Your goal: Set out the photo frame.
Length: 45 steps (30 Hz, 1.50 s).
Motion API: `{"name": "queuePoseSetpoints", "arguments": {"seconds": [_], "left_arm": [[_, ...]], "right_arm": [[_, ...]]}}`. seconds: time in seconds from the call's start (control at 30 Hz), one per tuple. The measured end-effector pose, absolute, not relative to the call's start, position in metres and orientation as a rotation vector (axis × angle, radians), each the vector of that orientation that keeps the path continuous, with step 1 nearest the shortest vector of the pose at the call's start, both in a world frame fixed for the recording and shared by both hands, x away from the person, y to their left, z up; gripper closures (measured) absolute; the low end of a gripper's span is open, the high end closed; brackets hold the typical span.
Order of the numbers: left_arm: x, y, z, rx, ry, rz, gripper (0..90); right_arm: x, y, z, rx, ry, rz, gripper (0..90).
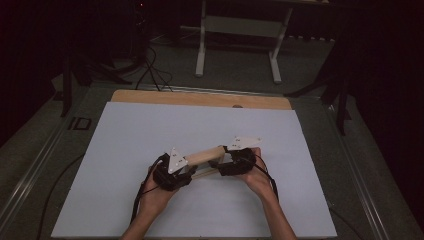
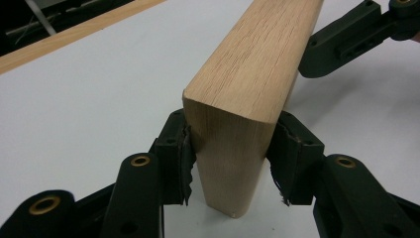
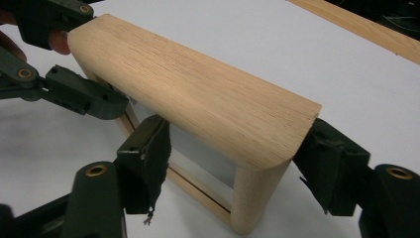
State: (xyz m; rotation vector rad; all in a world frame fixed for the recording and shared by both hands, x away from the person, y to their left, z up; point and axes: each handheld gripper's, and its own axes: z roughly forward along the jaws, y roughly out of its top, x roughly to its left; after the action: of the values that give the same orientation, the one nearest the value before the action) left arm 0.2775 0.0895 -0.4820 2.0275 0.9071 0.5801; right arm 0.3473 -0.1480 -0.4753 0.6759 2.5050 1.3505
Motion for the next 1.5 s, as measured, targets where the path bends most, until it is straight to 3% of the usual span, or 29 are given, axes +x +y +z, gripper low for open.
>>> {"name": "queuePoseSetpoints", "arguments": {"seconds": [0.83,1.5], "left_arm": [[0.296,0.093,-0.473,2.075,0.885,0.561,48.9],[0.309,0.100,-0.470,2.061,0.897,0.588,50.5]], "right_arm": [[0.336,-0.155,-0.474,0.724,2.452,1.327,48.7],[0.341,-0.150,-0.475,0.810,2.404,1.318,50.5]]}}
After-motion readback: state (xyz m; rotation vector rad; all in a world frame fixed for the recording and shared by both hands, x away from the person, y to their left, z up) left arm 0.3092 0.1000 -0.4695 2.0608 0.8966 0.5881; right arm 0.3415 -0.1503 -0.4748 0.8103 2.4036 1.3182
